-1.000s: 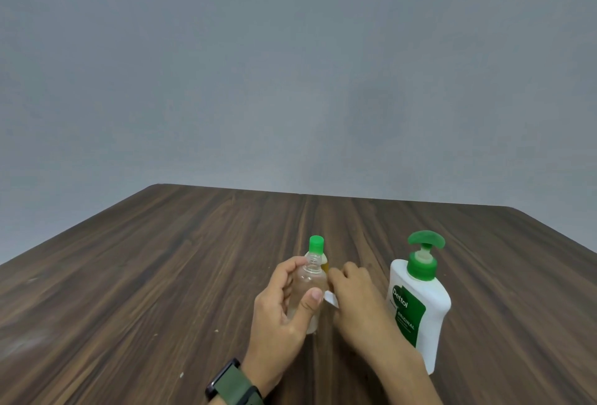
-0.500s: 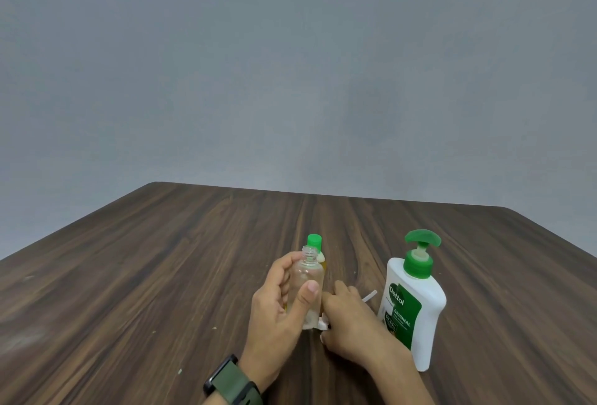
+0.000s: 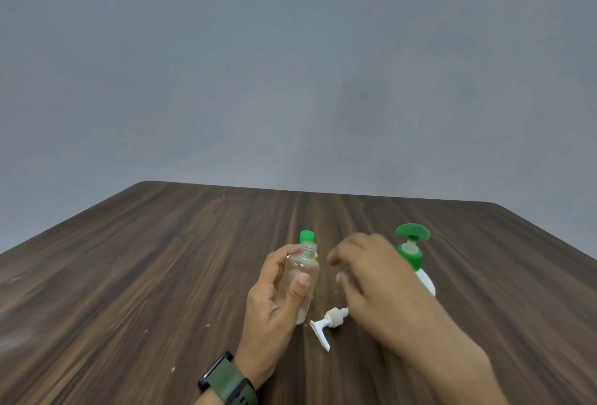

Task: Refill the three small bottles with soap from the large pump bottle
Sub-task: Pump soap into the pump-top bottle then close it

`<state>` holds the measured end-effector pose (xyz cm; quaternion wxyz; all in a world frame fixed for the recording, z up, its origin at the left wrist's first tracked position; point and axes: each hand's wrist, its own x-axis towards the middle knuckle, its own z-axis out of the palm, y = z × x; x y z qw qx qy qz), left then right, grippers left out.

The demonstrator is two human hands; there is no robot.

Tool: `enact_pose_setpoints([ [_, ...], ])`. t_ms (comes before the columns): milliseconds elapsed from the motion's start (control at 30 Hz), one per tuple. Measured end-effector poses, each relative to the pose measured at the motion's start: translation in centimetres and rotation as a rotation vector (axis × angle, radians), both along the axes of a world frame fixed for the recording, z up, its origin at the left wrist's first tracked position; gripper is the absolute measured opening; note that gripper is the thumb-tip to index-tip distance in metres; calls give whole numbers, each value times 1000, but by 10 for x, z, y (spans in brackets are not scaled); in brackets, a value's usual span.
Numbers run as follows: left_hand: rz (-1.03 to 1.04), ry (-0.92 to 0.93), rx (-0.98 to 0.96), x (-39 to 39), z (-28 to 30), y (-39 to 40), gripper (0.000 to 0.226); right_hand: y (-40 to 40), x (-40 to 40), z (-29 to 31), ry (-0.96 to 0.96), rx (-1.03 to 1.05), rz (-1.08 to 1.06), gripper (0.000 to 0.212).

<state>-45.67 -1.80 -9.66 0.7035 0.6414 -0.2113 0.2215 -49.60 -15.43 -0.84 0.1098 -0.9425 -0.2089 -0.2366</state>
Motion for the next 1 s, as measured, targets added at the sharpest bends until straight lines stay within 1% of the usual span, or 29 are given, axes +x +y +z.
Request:
enact_pose_setpoints([
  [67,-14,2,11,-2,0,-2,33,-7,-3,13,-163,64,0,19],
  [133,-21,-3,32,-2,-1,-4,34,-19,-1,19,-284,199,-42,16],
  [267,-107,45,21,-6,3,-18,27,-47,16,15,-389,272,-198,17],
  [300,-133,49,43,-8,6,-23,26,-54,20,13,-374,299,-227,18],
  [367,-158,29,122,-10,14,-34,28,-63,27,8,-270,408,-234,17],
  [467,-177,-14,194,-7,27,-48,33,-67,28,2,-84,718,-135,16],
  [500,-186,-21,197,-6,30,-51,35,-67,28,1,-55,776,-111,16],
  [600,-219,-32,181,-2,35,-58,38,-68,32,-8,4,860,-55,19],
  [667,-233,-41,171,0,35,-59,39,-67,34,-13,51,952,-13,21],
  [800,-233,-47,147,3,36,-58,44,-62,40,-19,59,1073,47,23],
  [900,-210,-69,181,3,37,-56,46,-56,43,-23,60,1172,92,26],
  [1000,-221,-45,183,2,37,-54,51,-51,46,-27,28,1208,78,27],
])
